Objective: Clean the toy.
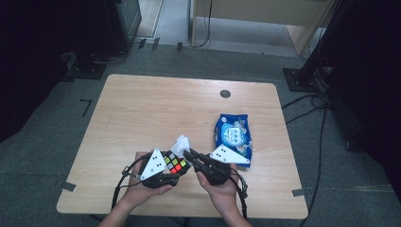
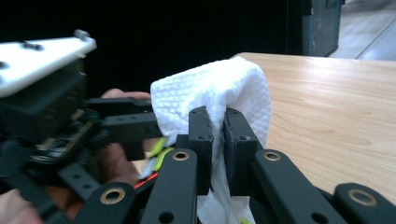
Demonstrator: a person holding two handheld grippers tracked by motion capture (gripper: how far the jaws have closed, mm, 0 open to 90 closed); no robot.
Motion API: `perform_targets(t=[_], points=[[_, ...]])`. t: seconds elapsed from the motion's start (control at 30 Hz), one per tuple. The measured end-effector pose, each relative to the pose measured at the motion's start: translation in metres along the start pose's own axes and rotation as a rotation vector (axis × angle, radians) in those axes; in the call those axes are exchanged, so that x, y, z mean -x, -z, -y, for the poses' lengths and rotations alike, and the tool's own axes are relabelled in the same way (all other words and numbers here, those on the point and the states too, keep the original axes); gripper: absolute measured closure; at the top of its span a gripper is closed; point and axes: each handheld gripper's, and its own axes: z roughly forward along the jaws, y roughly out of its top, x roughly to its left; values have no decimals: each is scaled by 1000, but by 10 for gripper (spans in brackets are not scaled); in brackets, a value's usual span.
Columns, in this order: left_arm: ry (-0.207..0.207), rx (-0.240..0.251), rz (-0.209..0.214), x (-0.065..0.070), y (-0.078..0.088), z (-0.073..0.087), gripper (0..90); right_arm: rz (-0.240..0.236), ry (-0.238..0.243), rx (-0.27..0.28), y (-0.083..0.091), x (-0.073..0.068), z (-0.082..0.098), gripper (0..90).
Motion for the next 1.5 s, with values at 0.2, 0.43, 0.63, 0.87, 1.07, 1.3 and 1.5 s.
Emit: perform_targets(t=[0.2, 0.43, 0.63, 0.87, 1.07, 1.3, 1.5], points=[[2, 18, -11, -3, 5, -3, 340, 22, -17, -24, -4, 11, 7, 840], [27, 32, -33, -12, 12, -3, 340, 30, -29, -58, -8, 14, 12, 839], [44, 32, -50, -19, 14, -2, 341, 17, -25, -60, -6, 10, 10, 838], [43, 0, -45, -17, 8, 2, 341, -26, -28, -35, -2, 2, 4, 828], [57, -3, -62, -22, 10, 3, 340, 25, -22, 0, 5, 14, -1, 818], [79, 12, -86, -29, 15, 2, 340, 156, -33, -68, -4, 41, 18, 797], [80, 11, -89, -30, 16, 2, 341, 243, -67, -110, -10, 55, 28, 604]])
